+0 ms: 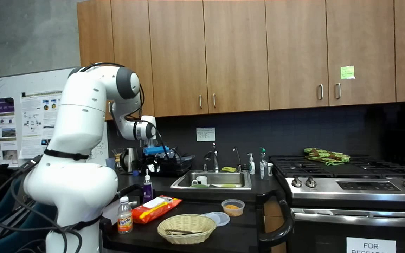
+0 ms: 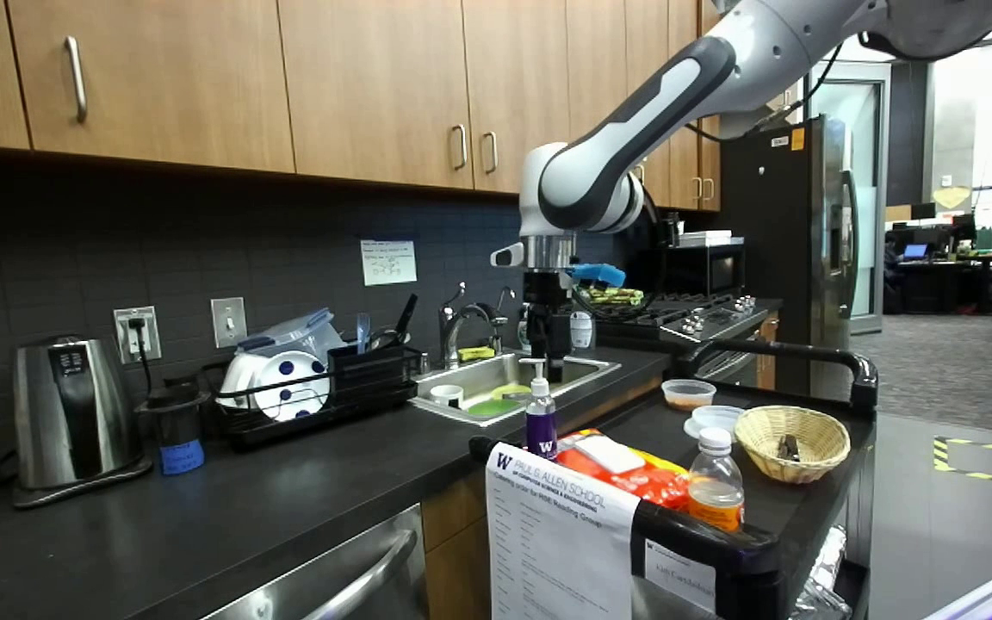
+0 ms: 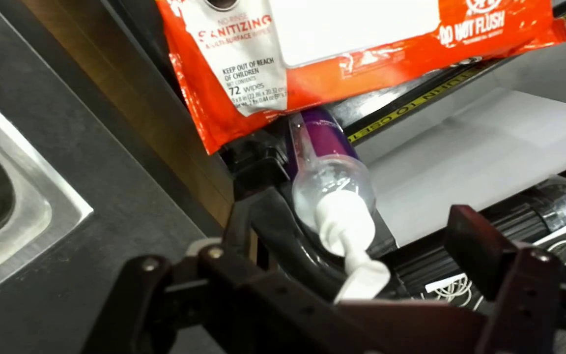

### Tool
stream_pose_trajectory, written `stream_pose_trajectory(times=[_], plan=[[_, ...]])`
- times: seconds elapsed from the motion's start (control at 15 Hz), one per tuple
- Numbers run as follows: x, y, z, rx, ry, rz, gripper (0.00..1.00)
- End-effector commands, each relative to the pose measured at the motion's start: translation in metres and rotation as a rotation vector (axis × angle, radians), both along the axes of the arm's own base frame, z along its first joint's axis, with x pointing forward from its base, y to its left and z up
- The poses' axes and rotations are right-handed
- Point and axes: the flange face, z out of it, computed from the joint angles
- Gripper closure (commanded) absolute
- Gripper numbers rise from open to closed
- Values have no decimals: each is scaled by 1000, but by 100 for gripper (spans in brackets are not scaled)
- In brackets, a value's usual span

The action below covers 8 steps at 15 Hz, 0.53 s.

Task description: Move the bottle to the right

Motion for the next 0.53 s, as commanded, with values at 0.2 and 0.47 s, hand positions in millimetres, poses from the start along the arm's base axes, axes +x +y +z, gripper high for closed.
stream_pose_trajectory(times=[0.2, 0.47], plan=[[15, 7, -6, -12, -9, 23, 26], [18, 7, -9, -25, -1, 22, 55]])
